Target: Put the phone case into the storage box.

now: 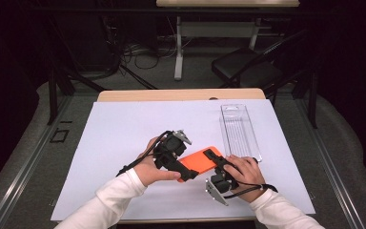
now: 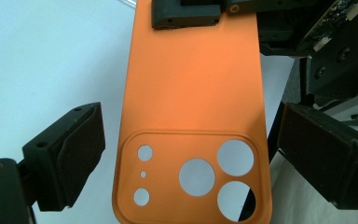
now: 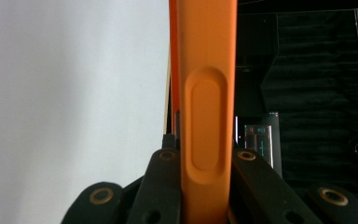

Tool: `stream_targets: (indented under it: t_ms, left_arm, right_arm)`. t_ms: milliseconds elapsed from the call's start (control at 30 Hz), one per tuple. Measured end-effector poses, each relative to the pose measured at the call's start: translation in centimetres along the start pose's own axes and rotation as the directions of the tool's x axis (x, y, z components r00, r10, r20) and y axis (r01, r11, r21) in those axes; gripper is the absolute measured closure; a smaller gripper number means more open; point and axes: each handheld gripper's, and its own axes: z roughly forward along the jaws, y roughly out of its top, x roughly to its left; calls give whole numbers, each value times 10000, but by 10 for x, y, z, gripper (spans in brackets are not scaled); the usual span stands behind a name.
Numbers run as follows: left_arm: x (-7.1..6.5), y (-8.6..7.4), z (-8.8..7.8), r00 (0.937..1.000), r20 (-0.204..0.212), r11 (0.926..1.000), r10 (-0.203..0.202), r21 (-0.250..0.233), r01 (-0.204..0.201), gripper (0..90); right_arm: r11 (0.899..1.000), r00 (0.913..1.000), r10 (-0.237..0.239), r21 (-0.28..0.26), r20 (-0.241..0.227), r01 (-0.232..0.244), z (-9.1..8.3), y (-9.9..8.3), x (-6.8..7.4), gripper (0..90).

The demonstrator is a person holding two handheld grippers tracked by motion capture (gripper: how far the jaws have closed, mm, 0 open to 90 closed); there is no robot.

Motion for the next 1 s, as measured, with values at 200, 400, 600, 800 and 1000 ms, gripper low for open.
stream_targets:
  t_ms: [200,400,600,800,1000]
  left_arm:
    - [-3,-2,-4,9999,-123,10000,85,-30,-85,87]
    - [-5,-4,-8,9998,-178,9999,128,-16,-128,90]
    - [-6,-7,-11,9996,-265,9999,-22,-165,18,90]
    - [-5,-10,-17,9994,-346,9997,-34,-229,26,90]
    - [-4,-13,-23,9990,-457,9997,19,-237,-30,90]
  right_arm:
    - [9999,10000,-72,74,-5,72,0,-2,-1,872]
    - [9999,10000,96,81,-1,-96,-1,-3,0,871]
    - [9998,9999,120,131,-15,-120,-1,-6,-1,872]
    - [9997,10000,77,239,-34,-77,-3,-9,-2,872]
    - [9994,9998,185,307,-56,-183,-4,-11,-2,872]
